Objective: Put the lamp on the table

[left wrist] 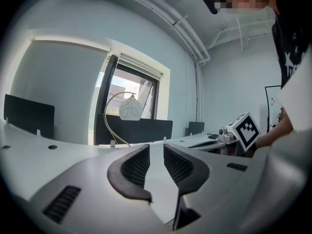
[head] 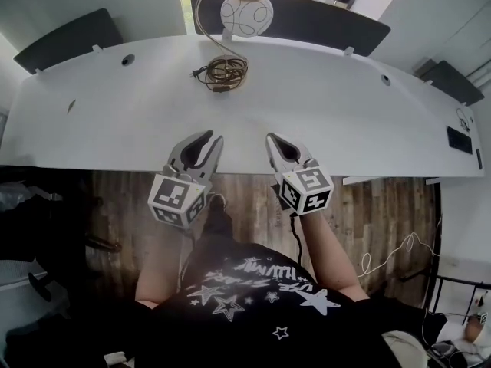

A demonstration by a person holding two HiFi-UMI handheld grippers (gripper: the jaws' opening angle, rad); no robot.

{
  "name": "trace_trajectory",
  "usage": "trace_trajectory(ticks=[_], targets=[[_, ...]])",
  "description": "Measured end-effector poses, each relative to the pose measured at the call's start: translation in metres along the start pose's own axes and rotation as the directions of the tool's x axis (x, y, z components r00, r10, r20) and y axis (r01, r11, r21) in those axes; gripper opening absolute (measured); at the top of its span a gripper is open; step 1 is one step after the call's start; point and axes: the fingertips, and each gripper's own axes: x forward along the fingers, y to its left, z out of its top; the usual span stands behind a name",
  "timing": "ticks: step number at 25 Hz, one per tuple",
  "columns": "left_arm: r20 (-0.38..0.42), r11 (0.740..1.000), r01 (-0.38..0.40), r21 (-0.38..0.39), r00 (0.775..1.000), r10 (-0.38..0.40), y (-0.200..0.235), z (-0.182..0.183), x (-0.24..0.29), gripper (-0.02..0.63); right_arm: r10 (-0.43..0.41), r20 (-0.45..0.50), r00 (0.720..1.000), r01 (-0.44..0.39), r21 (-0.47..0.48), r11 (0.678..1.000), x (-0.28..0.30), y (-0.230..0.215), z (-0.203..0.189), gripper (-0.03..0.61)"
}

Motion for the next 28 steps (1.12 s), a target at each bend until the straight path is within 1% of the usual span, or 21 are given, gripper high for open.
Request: trace_trajectory(ticks=[2, 4, 6, 9, 15, 20, 25, 28], targets=[[0.011, 1.0, -0.008, 0.001, 1.0, 0.008, -0.021, -0.001, -0.012, 0.086, 0.008, 0.002, 1.0, -0.008, -0.011, 1.0, -0.021, 0.005, -0.004, 0.001], [0.013, 1.0, -0.021, -0.009, 1.0, 0.021, -0.036, -0.005, -0.025, 0.059, 0.011, -0.001, 1.0, -0.011, -0.02, 1.0, -0.041, 0.01, -0.009, 0.002], [0.007, 0.999, -0.032, -0.018, 0.999, 0.032, -0.051, -0.011, -0.036, 0.046, 0.009, -0.01, 1.0, -0.009, -0.025, 1.0, -0.062, 0.016, -0.016, 0.002], [0.008, 0.999, -0.04, -0.004, 0.999, 0.04, -0.076, -0.014, -0.053, 0.029, 0.002, -0.015, 1.0, -0.003, -0.022, 1.0, -0.093, 0.021, -0.024, 0.001], [0.007, 1.0, -0.015, 0.008, 1.0, 0.015, -0.122, -0.021, -0.08, 0.009, -0.003, 0.002, 1.0, 0.003, -0.018, 1.0, -0.142, 0.035, -0.034, 0.0], [0.003, 1.0, -0.014, 0.004, 1.0, 0.014, -0.145, -0.029, -0.102, 0.009, -0.003, 0.003, 1.0, 0.003, -0.031, 1.0, -0.166, 0.047, -0.043, 0.0], [0.026, 0.999, -0.037, 0.009, 0.999, 0.036, -0.158, -0.025, -0.122, 0.008, -0.006, 0.013, 1.0, 0.006, -0.027, 1.0, -0.186, 0.055, -0.045, 0.002], [0.041, 0.999, -0.032, 0.007, 0.999, 0.032, -0.174, -0.023, -0.131, 0.008, -0.018, 0.012, 1.0, 0.019, -0.019, 1.0, -0.207, 0.056, -0.049, 0.001]])
